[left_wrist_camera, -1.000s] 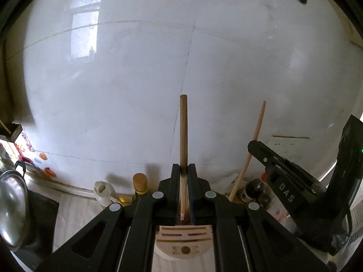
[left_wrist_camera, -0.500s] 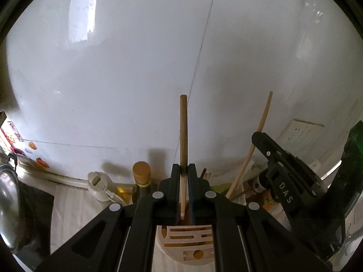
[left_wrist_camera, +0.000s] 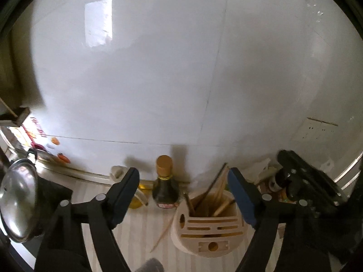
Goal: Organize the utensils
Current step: 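Move both open tools back toward the remaining chopsticks on the mat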
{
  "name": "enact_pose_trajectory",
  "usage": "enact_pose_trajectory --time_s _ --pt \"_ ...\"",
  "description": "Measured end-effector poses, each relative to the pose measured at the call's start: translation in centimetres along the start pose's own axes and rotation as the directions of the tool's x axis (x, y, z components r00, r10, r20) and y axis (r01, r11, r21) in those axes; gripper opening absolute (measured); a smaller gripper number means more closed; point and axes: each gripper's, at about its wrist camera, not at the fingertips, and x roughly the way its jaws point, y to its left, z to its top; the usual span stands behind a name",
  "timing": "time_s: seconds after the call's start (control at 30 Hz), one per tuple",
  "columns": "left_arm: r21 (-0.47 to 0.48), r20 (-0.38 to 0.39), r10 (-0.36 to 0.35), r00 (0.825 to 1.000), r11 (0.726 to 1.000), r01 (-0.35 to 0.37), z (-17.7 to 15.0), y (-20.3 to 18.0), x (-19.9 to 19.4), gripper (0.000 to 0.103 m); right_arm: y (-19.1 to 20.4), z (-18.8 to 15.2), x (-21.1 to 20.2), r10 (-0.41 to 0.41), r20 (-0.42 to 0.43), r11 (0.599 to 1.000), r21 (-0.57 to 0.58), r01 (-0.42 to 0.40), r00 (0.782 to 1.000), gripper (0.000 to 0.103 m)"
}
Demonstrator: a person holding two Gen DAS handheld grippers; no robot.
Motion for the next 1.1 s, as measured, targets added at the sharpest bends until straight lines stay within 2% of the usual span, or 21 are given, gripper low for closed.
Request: enact_pose_trajectory --time_s 0.03,0.07,0.1,0.17,0.23,0.37,0.5,0.6,0.77,0.97,1.07,1.1 --pt "0.006 0.004 0.017 1.0 1.0 -0.017 -0.3 0.0 -0.2 0.093 -0.4 -0.1 -0.8 -0.001 -0.004 1.0 0.009 0.001 1.0 0.024" --pt "0.012 0.013 0.034 0.999 0.999 -0.034 -0.6 0.1 -0.5 0.102 -0.7 -0.2 -1.4 -0.005 -0.004 1.0 0.015 0.005 1.0 0.032" --pt "0.023 0.029 0.056 0.998 0.998 -0.056 -1.2 0.0 -0.9 0.103 -1.2 -0.5 -2.2 -0.016 -0.003 1.0 0.023 0.016 1.0 0.035" --pt "0.035 0.047 0.098 0.994 0.994 -0.099 -2.5 -0.1 -1.6 0.103 -2.0 -1.0 -3.6 -0.037 -0.013 0.998 0.046 0.038 0.999 0.053" --pt "0.029 0.032 0.099 0.995 0.995 -0.1 -3.8 0.0 -1.9 0.103 -3.1 -1.8 -5.0 -0.052 -0.027 0.996 0.075 0.054 0.998 0.067" --pt "0.027 -0.025 0.088 0.996 0.996 -0.087 -7.9 -0.7 -1.2 0.103 -6.0 -4.3 -7.7 -0.094 -0.072 0.987 0.127 0.102 0.993 0.067" --pt "0.033 -0.125 0.072 0.989 0.997 -0.069 -12.7 -2.0 1.2 0.103 -9.4 -8.8 -9.4 -0.16 -0.171 0.971 0.148 0.186 0.972 0.067" --pt "0.051 -0.189 0.077 0.979 0.996 -0.069 -15.9 -3.3 2.9 0.103 -12.3 -12.8 -9.1 -0.191 -0.278 0.957 0.161 0.241 0.942 0.067" --pt "0.077 -0.297 0.082 0.951 0.995 -0.062 -21.0 -5.9 6.1 0.103 -17.7 -20.7 -8.0 -0.216 -0.457 0.929 0.174 0.325 0.863 0.067" --pt "0.107 -0.392 0.086 0.916 0.993 -0.047 -25.2 -8.5 9.6 0.103 -20.8 -27.7 -5.7 -0.21 -0.599 0.922 0.143 0.361 0.773 0.061" --pt "0.12 -0.432 0.091 0.897 0.992 -0.043 -27.0 -9.7 11.2 0.103 -21.3 -29.9 -4.2 -0.209 -0.646 0.927 0.109 0.359 0.734 0.06" --pt "0.125 -0.449 0.094 0.889 0.991 -0.042 -27.7 -10.1 11.9 0.103 -21.5 -30.4 -4.0 -0.204 -0.656 0.929 0.105 0.355 0.727 0.059"
